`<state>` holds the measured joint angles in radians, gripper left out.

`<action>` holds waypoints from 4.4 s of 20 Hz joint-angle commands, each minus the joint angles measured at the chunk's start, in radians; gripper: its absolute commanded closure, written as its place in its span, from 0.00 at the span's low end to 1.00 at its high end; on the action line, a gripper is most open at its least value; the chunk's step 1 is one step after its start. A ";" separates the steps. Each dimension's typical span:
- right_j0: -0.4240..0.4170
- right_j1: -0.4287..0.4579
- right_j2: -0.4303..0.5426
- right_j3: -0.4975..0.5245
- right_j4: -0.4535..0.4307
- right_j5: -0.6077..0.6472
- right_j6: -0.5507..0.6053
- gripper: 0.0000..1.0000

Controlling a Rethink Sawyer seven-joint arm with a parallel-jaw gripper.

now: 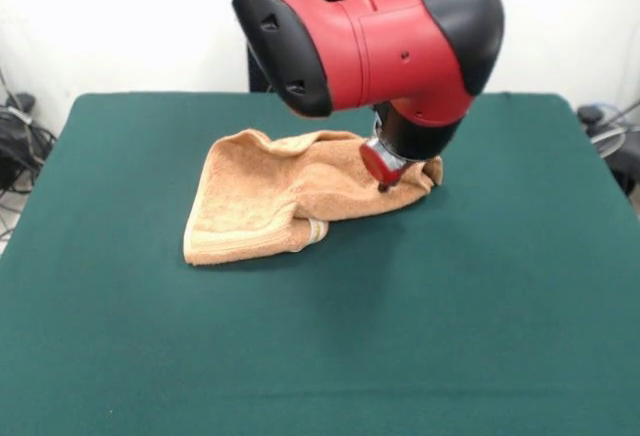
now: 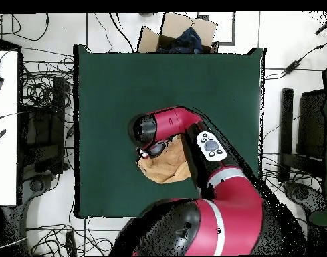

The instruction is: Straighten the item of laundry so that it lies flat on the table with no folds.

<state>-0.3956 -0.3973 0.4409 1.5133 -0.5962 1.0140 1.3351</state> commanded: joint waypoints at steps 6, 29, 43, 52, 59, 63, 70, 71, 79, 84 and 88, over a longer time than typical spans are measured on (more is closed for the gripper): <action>0.109 0.018 -0.139 -0.022 0.072 -0.239 0.411 1.00; 0.226 0.042 -0.279 0.068 0.251 -0.518 0.560 1.00; 0.243 0.127 -0.337 -0.008 0.388 -0.381 0.568 1.00; 0.359 0.018 -0.486 0.137 0.540 -0.405 0.754 1.00; 0.433 -0.027 -0.567 0.192 0.642 -0.350 0.836 1.00; 0.459 -0.035 -0.599 0.191 0.671 -0.341 0.869 1.00; 0.456 -0.056 -0.612 0.181 0.675 -0.189 0.844 1.00; 0.448 -0.059 -0.610 0.180 0.679 -0.130 0.842 1.00; 0.449 -0.055 -0.618 0.173 0.677 -0.088 0.847 1.00; 0.440 -0.026 -0.597 0.183 0.697 -0.159 0.854 1.00; 0.451 -0.039 -0.614 0.185 0.703 -0.151 0.865 1.00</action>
<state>0.0546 -0.4634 -0.1711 1.6448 0.0531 0.8830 1.9368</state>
